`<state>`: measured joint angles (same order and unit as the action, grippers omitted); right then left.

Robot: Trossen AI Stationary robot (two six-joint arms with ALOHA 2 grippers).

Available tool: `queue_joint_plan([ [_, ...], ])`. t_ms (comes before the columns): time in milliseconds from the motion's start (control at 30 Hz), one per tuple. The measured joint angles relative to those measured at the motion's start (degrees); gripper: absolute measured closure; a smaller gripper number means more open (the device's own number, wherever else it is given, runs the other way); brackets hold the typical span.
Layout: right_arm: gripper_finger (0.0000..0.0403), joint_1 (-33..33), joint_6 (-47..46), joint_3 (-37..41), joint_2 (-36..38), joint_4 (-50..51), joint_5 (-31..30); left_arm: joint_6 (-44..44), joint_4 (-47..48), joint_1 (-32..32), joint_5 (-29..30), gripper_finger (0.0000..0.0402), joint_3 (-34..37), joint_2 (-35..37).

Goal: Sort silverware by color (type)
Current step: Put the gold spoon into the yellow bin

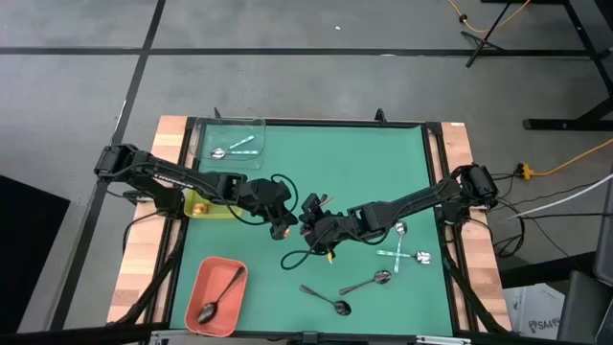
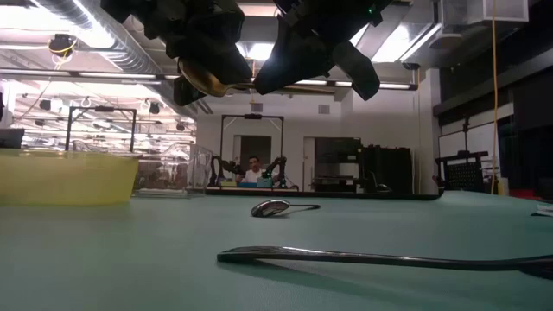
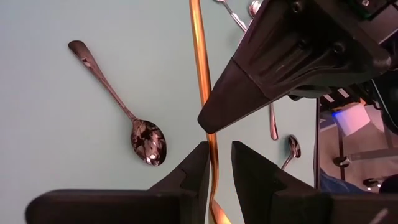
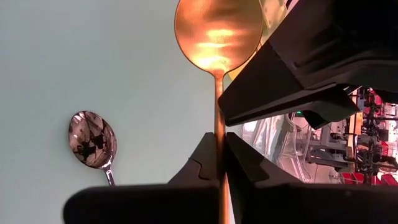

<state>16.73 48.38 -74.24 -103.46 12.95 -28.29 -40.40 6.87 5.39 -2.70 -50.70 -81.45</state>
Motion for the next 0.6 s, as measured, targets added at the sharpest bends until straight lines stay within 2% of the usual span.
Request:
queue_joint_plan([
  [600, 0.0402, 0.0, 0.0, 0.0, 0.0, 0.1, 0.0, 0.0, -1.3, 0.0, 0.0, 0.0340, 0.1, -3.7],
])
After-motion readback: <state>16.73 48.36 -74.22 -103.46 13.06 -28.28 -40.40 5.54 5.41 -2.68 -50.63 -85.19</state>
